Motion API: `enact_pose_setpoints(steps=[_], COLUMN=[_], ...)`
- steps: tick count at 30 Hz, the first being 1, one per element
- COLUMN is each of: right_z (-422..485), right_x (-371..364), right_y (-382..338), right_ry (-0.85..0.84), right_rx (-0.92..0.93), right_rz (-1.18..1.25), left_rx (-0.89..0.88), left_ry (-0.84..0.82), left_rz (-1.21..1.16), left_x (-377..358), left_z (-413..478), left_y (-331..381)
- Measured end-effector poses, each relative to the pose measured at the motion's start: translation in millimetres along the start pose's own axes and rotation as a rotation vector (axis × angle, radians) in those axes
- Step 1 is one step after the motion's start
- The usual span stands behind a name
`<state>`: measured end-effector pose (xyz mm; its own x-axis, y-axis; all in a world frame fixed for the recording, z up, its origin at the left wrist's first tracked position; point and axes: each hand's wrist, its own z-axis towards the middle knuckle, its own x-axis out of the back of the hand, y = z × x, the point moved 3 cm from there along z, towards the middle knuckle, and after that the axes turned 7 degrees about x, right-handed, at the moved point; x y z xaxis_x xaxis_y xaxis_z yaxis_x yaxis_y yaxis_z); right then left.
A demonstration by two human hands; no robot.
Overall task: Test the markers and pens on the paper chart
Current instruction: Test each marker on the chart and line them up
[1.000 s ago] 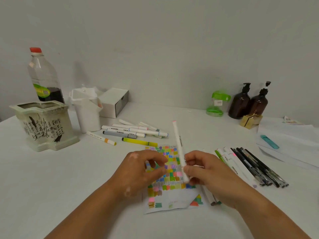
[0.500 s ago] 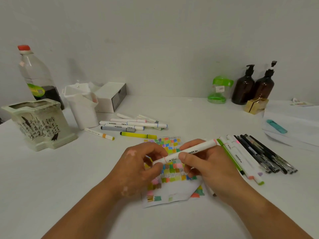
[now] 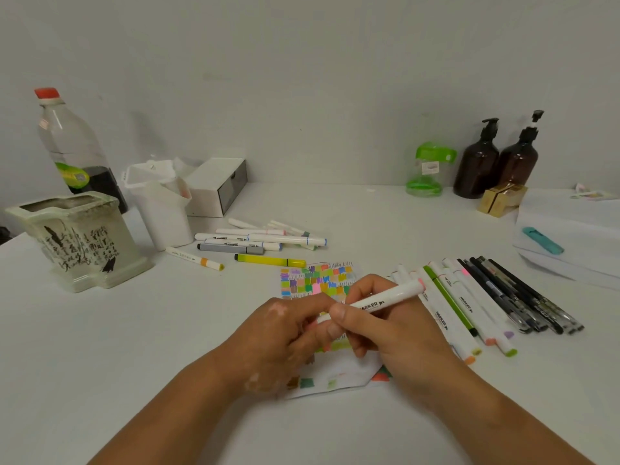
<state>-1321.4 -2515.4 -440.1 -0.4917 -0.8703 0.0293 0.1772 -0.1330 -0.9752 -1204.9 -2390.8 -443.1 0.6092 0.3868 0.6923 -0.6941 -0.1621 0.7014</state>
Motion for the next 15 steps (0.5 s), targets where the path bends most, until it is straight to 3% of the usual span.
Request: enact_pose_setpoints(steps=[5, 9, 15], right_z=[-0.7, -4.3, -8.6], right_x=[10.0, 2.5, -4.6], right_y=[1.4, 2.0, 8.0], right_ry=[0.167, 0.064, -0.046], right_rx=[-0.054, -0.151, -0.129], right_rz=[0.139, 0.197, -0.185], left_rx=[0.130, 0.212, 0.273], left_ry=[-0.020, -0.152, -0.168], left_rz=[0.221, 0.302, 0.371], left_x=[12.6, 17.1, 15.7], left_z=[0.0, -0.7, 0.5], left_y=[-22.0, -33.1, -36.4])
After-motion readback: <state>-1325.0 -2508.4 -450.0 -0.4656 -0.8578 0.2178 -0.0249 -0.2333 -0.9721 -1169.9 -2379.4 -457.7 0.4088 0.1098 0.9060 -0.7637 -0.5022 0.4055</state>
